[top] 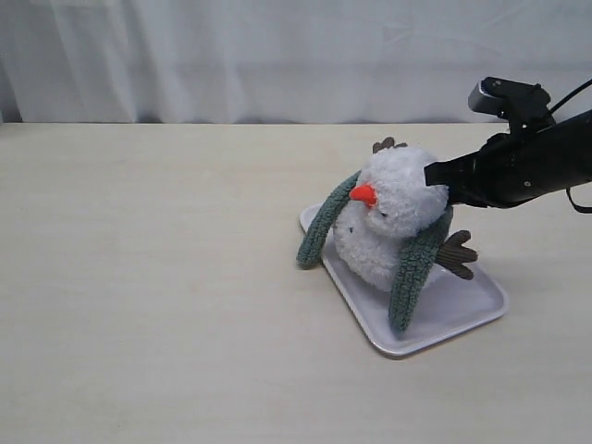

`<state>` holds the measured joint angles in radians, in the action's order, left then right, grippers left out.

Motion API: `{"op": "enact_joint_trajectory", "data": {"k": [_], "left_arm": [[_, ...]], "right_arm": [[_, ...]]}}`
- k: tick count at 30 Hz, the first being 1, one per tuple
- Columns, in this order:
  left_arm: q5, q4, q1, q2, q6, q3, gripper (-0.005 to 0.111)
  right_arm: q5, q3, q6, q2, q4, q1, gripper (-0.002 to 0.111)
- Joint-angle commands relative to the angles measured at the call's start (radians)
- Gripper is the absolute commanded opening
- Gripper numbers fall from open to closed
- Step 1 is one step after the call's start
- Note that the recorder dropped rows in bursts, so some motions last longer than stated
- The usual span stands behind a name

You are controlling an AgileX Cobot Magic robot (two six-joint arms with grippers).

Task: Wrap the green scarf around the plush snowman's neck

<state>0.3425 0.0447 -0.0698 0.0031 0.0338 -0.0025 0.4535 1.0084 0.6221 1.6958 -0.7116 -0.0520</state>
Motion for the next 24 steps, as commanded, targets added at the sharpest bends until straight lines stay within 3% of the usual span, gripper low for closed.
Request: {"op": "enact_joint_trajectory", "data": {"k": [1, 10, 14, 18, 24], "left_arm": [[-0.012, -0.004, -0.007, -0.003, 0.004, 0.003, 0.0], [-0.012, -0.004, -0.007, -0.003, 0.004, 0.003, 0.0], [-0.012, -0.004, -0.007, -0.003, 0.004, 0.003, 0.0], [-0.012, -0.004, -0.007, -0.003, 0.004, 0.003, 0.0], [-0.012, -0.004, -0.007, -0.003, 0.004, 0.003, 0.0]], "right_arm": [[0.046, 0.005, 0.022, -0.003, -0.007, 0.006, 0.004], [0.13, 0.042, -0.028, -0.149, 0.005, 0.006, 0.005], [0.168, 0.042, -0.084, -0.226, 0.059, 0.006, 0.014], [0.291, 0.042, -0.119, -0.292, 0.096, 0.006, 0.021], [0.45, -0.011, -0.123, -0.314, 0.1, 0.002, 0.02]]}}
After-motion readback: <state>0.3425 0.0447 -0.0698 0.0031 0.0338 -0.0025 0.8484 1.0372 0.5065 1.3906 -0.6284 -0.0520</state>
